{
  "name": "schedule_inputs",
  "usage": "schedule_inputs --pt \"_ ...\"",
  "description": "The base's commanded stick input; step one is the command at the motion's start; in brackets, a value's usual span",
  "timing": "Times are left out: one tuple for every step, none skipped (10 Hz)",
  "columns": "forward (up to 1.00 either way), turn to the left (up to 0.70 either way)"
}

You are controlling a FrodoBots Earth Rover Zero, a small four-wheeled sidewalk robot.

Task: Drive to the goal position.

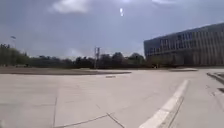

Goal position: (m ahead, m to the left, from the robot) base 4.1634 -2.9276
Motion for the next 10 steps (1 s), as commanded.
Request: schedule_inputs --pt "0.0 -0.7" --pt "0.0 -0.7" --pt "0.0 -0.7" --pt "0.0 -0.7" --pt "0.0 -0.7" --pt "0.0 -0.7" --pt "0.0 -0.7" --pt "0.0 -0.14" --pt "0.24 0.0" --pt "0.67 0.0"
